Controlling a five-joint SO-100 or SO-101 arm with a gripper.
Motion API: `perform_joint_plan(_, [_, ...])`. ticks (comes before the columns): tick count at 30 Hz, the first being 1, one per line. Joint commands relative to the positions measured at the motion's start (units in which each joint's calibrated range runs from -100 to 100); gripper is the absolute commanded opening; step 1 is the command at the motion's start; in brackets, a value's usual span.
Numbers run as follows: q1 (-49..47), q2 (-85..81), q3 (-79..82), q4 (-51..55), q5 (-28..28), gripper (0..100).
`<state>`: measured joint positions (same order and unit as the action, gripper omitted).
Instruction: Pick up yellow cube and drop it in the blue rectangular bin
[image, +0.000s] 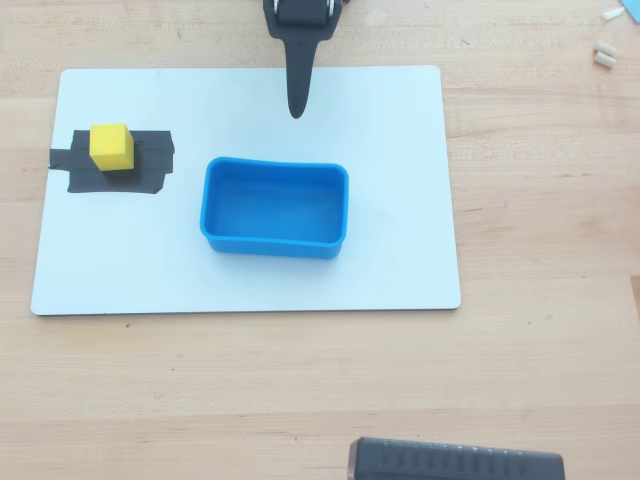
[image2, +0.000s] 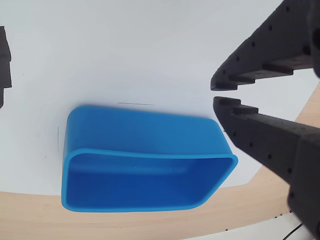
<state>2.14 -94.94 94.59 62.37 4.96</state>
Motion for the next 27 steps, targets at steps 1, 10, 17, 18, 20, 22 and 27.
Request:
perform_joint_plan(1, [-2.5, -1.3, -0.1, 0.4, 0.7, 0])
perform_joint_plan(10, [-2.6, -1.3, -0.1, 0.7, 1.1, 0])
perform_joint_plan(17, [0.6, -0.2, -5.8, 3.9, 3.8, 0])
perform_joint_plan(18, [0.9, 0.9, -7.9, 4.3, 4.2, 0])
perform_joint_plan(20, [2.1, 5.3, -12.1, 4.4, 5.3, 0])
perform_joint_plan(22, [3.9, 10.7, -17.5, 4.4, 6.3, 0])
perform_joint_plan(27, [6.9, 24.9, -30.0, 7.0, 9.3, 1])
